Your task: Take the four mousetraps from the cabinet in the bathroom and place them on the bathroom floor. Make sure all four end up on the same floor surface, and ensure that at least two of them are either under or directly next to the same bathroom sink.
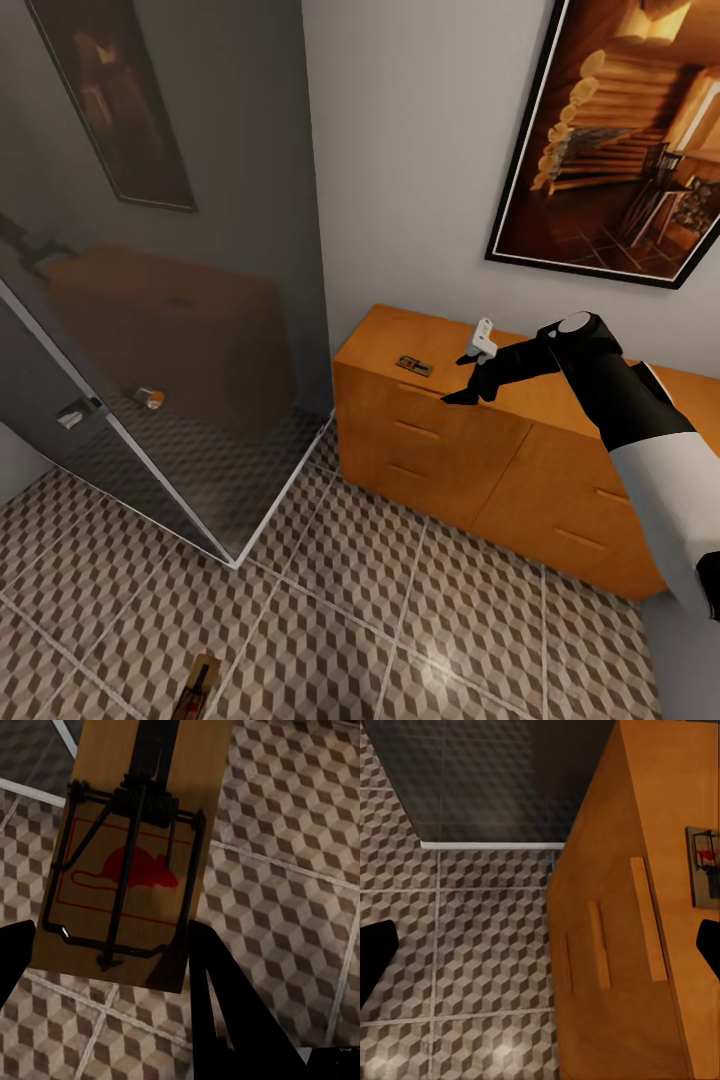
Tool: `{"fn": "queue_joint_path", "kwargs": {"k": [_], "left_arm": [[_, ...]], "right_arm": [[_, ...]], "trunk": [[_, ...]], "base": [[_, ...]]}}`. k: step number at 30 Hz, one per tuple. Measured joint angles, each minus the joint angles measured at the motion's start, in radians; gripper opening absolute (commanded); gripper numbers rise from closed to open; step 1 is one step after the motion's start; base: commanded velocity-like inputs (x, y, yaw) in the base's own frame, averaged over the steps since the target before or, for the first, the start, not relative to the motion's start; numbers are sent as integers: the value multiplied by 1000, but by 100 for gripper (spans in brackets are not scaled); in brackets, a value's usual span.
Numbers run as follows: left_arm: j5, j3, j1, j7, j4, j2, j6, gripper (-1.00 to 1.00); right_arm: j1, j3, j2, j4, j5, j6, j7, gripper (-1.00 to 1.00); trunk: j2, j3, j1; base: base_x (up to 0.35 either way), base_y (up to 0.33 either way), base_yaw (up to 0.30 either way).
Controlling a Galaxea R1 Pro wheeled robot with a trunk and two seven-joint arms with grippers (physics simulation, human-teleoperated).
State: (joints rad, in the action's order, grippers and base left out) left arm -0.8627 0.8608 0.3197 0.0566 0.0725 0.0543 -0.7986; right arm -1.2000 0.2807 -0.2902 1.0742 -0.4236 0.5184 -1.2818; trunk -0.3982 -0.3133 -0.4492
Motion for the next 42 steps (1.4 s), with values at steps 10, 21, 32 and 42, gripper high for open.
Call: {"fn": "queue_joint_path", "kwargs": {"k": [10,21,32,42], "left_arm": [[1,0,-1,1,0,0,49,-100],[1,0,-2,4,0,-1,150,-100],[1,0,-21,1,1,6,159,-100],[1,0,-64,1,1,21,160,-100]], "right_arm": [[0,0,1,-1,0,0,2,100],[0,0,1,-36,0,-1,4,100],[0,-3,-1,-70,-3,-7,8,100],[0,-3,-2,-88,-3,-8,36,100]], "trunk": [[0,0,0],[0,0,0],[0,0,0],[0,0,0]], "base": [[296,0,0],[73,0,0],[1,0,0],[1,0,0]]}}
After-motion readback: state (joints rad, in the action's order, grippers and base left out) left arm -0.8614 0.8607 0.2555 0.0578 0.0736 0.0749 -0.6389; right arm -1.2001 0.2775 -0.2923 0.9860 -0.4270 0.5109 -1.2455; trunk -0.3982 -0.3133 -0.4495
